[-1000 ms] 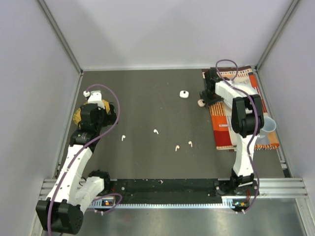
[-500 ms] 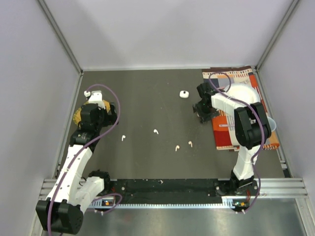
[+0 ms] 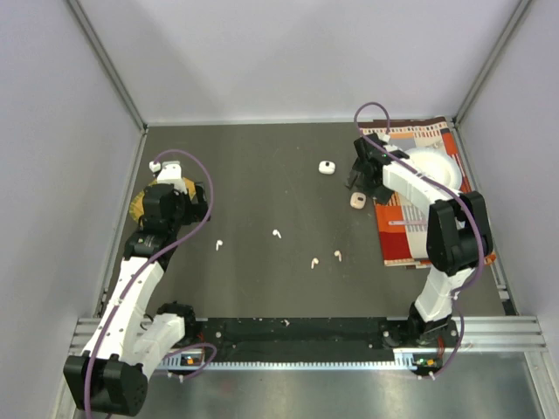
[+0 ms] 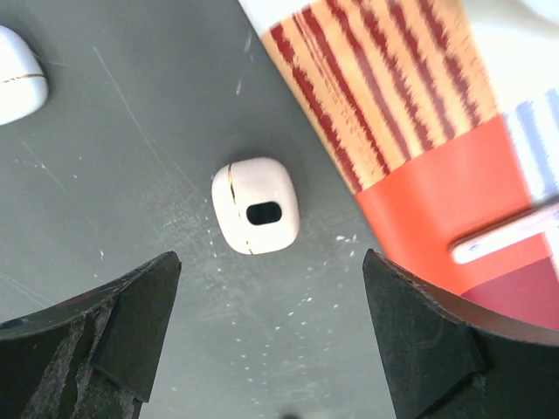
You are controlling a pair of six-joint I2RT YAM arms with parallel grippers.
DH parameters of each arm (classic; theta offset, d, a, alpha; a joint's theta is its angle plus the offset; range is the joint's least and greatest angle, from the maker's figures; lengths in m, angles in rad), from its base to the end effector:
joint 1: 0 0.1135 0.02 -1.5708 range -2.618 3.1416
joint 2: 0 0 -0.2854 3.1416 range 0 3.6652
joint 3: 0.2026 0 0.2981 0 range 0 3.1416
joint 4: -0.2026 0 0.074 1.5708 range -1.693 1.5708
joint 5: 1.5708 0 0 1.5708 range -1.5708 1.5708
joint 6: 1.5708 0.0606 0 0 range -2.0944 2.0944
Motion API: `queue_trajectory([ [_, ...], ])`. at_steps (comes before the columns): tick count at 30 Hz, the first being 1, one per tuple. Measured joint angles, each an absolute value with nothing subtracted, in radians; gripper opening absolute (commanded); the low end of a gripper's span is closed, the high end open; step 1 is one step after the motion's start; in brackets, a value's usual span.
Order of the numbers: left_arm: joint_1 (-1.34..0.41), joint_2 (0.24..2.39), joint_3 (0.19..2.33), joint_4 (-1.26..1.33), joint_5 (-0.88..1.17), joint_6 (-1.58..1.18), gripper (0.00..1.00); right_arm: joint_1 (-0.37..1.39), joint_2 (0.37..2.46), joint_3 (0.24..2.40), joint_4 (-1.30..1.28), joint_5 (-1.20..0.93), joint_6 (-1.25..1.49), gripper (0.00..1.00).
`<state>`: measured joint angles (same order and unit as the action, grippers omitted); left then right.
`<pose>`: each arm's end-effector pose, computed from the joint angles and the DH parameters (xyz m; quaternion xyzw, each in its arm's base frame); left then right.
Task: Insert the wireless bluetooth earbuds into the charging case
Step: Move the charging case to the center of the board, then pick up the charging case from the center of the board.
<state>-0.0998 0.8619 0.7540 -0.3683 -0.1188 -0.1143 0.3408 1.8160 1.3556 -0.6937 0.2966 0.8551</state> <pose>0.2497 -0.0178 0.2968 -0.0371 0.8522 -0.0051 0.5219 0.4121 0.1273 0.1937 0.2757 0.9280 -0.0043 0.2505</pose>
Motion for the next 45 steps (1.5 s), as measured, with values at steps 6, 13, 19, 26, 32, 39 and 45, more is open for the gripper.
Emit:
queue_trajectory([
  [6, -0.1, 0.862, 0.754, -0.368, -0.109, -0.114, 0.99, 0.272, 1.792, 1.357, -0.654, 0.244, 0.654, 0.77],
  [13, -0.1, 0.862, 0.754, -0.368, -0.109, -0.114, 0.99, 0.244, 1.883, 1.371, -0.623, 0.149, 0.546, 0.76],
  [19, -0.1, 0.862, 0.754, -0.368, -0.102, -0.114, 0.99, 0.253, 1.909, 1.381, -0.607, 0.101, 0.516, 0.73],
  [26, -0.1, 0.867, 0.754, -0.368, -0.101, -0.114, 0.99, 0.258, 1.943, 1.419, -0.591, 0.093, 0.521, 0.69],
  [32, -0.1, 0.875, 0.754, -0.371, -0.097, -0.114, 0.99, 0.287, 1.98, 1.427, -0.595, 0.117, 0.578, 0.62],
  [39, -0.1, 0.875, 0.754, -0.371, -0.094, -0.114, 0.99, 0.293, 1.98, 1.427, -0.595, 0.176, 0.676, 0.6],
  [45, -0.1, 0.875, 0.754, -0.371, -0.094, -0.115, 0.99, 0.292, 1.988, 1.427, -0.596, 0.196, 0.709, 0.61],
])
